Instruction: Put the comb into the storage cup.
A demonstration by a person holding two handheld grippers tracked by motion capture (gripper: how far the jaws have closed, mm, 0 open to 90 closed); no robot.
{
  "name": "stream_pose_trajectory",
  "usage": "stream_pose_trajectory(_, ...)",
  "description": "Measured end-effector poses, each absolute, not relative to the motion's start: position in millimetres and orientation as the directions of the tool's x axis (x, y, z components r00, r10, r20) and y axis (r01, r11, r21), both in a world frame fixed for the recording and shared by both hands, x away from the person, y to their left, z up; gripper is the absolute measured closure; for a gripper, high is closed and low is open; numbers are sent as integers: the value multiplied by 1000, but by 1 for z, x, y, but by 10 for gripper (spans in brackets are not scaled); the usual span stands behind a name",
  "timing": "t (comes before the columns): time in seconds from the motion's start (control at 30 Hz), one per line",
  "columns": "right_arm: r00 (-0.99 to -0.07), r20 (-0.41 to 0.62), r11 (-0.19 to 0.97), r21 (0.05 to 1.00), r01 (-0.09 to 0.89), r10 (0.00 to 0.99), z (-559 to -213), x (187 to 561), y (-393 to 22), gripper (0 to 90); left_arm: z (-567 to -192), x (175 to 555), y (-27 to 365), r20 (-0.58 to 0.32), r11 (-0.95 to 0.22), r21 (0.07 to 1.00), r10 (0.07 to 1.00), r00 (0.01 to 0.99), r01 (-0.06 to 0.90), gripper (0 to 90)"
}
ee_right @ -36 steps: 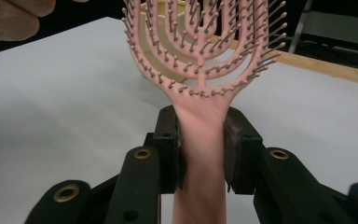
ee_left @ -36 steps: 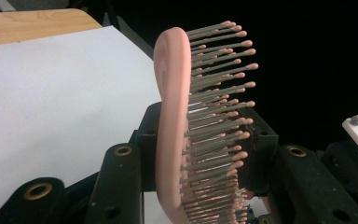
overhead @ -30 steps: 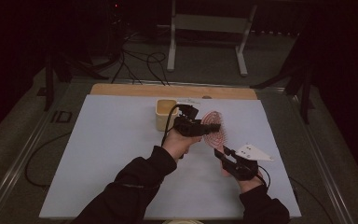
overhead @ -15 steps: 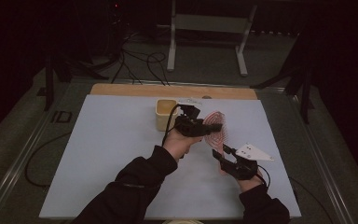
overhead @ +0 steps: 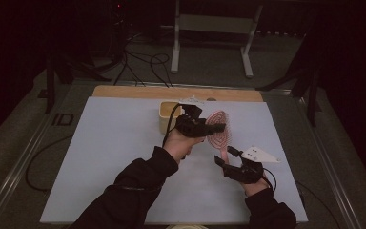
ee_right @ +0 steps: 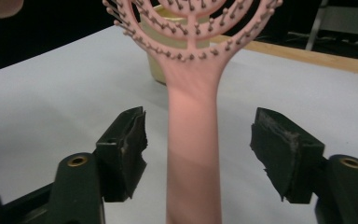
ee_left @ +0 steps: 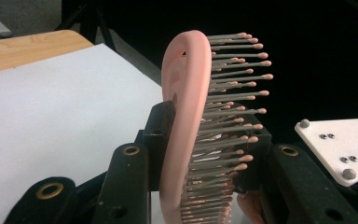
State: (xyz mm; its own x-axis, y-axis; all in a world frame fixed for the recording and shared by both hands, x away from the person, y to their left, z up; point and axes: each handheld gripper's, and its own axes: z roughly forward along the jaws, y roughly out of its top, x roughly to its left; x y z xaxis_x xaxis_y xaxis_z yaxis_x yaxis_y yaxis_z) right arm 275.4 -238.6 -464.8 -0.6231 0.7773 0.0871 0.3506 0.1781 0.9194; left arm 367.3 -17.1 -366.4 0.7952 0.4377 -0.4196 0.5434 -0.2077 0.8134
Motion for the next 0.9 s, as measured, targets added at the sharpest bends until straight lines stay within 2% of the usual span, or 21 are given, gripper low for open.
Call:
stream_pose_trajectory(0.1, -633, 95, 180, 917, 355, 768, -464, 275, -238, 293, -364, 368, -15, -409, -216, 816, 440, 799, 536, 652)
stream_pose_trajectory(0.3, -669, 118, 198, 905, 377, 733, -467, 276, -234, 133, -358, 369, -11, -392, -216, 823, 453, 801, 525, 651)
stream_pose_trajectory(0.47, -689, 153, 189, 899, 394, 708, -469, 276, -234, 95, -355, 370, -6, -390, -210, 825, 458, 799, 524, 651)
stream_pose_trajectory(0.9, -709, 126, 209, 907, 366, 694, -472, 275, -236, 95, -346, 372, 10, -367, -215, 834, 472, 802, 509, 652)
